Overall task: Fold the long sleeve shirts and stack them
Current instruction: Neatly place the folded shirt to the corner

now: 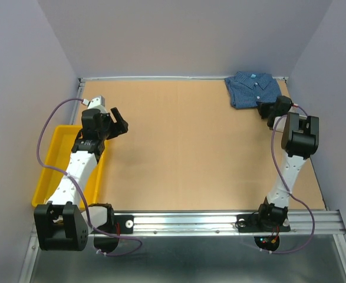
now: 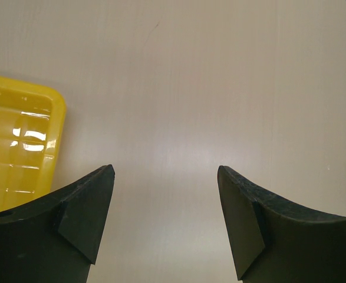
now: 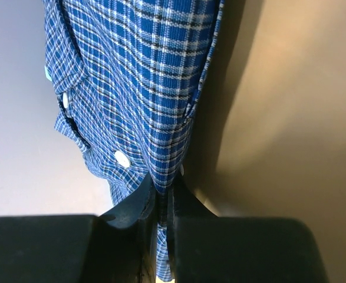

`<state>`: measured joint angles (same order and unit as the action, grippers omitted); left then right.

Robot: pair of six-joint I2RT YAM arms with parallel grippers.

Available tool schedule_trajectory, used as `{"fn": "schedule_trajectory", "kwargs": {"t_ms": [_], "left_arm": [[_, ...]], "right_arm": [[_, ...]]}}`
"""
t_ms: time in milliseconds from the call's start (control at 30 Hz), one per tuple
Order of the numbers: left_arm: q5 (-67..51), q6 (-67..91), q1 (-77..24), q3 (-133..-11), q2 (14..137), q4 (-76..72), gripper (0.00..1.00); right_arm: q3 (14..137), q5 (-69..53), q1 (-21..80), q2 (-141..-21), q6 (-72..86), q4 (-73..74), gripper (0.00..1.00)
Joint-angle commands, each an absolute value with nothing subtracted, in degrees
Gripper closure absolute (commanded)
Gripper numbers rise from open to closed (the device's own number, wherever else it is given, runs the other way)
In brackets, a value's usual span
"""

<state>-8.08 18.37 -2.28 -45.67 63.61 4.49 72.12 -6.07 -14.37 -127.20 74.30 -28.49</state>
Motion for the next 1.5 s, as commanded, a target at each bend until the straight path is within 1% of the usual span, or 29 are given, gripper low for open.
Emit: {"fn": "schedule_trajectory", "kwargs": {"t_ms": [0,33,67,100,133,167,200,233,300,333,433,533,567,600,633,667,700,733,800,833,867,900,933,1067,1100,1200,1300,1467], "left_arm": [[-8.00,17.31,-1.50,-46.23,63.02,2.64,0.17],[-8.26,17.31,-1.41,-46.23,63.10,2.72,0.17],[-8.52,17.31,-1.23,-46.23,63.19,2.46,0.18],[-8.70,17.31,-1.14,-46.23,63.28,2.46,0.18],[-9.05,17.31,-1.06,-46.14,63.19,2.20,0.17],[-9.23,17.31,-1.05,-46.23,63.19,2.11,0.18],[-9.40,17.40,-0.88,-46.06,62.76,2.02,0.18],[-9.58,17.66,-0.79,-46.05,62.58,1.85,0.18],[-10.28,18.80,-0.53,-45.79,61.53,1.67,0.18],[-10.89,19.16,-0.53,-46.40,61.09,1.76,0.17],[-13.53,20.82,-0.53,-49.90,58.11,5.61,0.17],[-12.14,21.01,-0.44,-53.95,53.80,10.09,0.17],[-10.04,20.31,-0.53,-57.27,52.66,14.02,0.18],[-8.80,19.95,-0.53,-59.04,50.21,16.06,0.17],[-6.35,19.26,-0.53,-62.63,49.05,20.17,0.17],[-4.76,19.16,-0.53,-64.67,47.91,22.48,0.12],[-3.35,18.73,-0.53,-66.51,45.38,24.50,0.09],[-2.03,18.29,-0.44,-68.36,44.22,26.35,0.08],[2.97,17.32,-0.44,-73.55,40.46,31.10,0.01],[4.73,16.97,-0.53,-75.13,39.12,32.42,0.01],[9.97,16.96,-1.40,-79.32,38.50,36.35,0.01],[12.11,17.92,-2.97,-80.93,38.24,38.04,0.01],[16.48,18.80,-3.42,-82.77,37.10,40.67,0.01],[22.49,21.36,-5.44,-82.71,32.27,42.98,0.01],[21.98,20.49,-6.15,-82.10,29.21,42.54,0.01],[18.72,18.37,-7.03,-79.19,22.53,39.82,0.01],[20.30,17.93,-8.17,-77.96,18.47,41.04,0.01],[25.22,19.41,-9.67,-73.31,11.97,40.52,0.01]], "right_arm": [[79.62,-7.46,-14.85,-130.60,71.89,-22.42,0.99],[80.32,-7.91,-14.85,-131.74,72.33,-21.89,0.98],[80.94,-8.43,-14.85,-132.01,72.51,-21.71,0.95],[80.86,-9.13,-14.85,-132.01,72.60,-21.62,0.86],[79.73,-9.23,-14.85,-131.23,72.16,-21.71,0.62],[79.72,-9.23,-14.85,-130.26,71.64,-21.71,0.50],[78.06,-9.32,-14.85,-129.30,71.11,-21.62,0.33],[77.00,-9.49,-14.85,-128.07,69.45,-21.62,0.25],[74.37,-10.36,-14.85,-123.06,67.07,-20.92,0.16],[73.83,-10.81,-14.85,-120.96,64.36,-18.13,0.09],[70.51,-11.43,-14.85,-111.47,59.00,-12.08,0.05],[68.91,-9.94,-14.85,-100.14,54.42,-5.21,0.05],[68.91,-9.32,-14.85,-96.80,51.01,-0.23,0.04],[69.17,-7.92,-14.85,-90.85,49.24,3.48,0.04],[70.30,-7.04,-14.85,-87.22,45.65,9.43,0.02],[71.01,-6.25,-14.85,-84.06,43.96,12.28,0.01],[71.97,-5.63,-14.85,-81.15,42.29,15.00,0.00],[73.03,-4.23,-14.85,-77.82,40.36,20.34,0.00],[76.53,-3.00,-14.85,-68.76,35.44,24.85,0.00],[77.60,-2.29,-14.85,-65.95,33.94,28.96,0.00],[79.87,-1.68,-14.77,-60.26,31.75,30.74,0.00],[80.76,0.42,-14.16,-57.77,30.77,33.98,0.00],[81.73,2.88,-11.98,-53.22,30.50,35.32,0.00],[85.69,11.14,-5.12,-47.83,27.61,41.11,0.00],[85.61,14.56,-2.05,-44.59,26.73,41.74,0.00],[83.16,19.49,2.35,-37.91,23.65,42.45,0.00],[79.47,20.74,4.74,-30.97,21.02,42.36,0.00],[71.21,21.62,5.19,-22.16,17.93,40.70,0.00]]}}
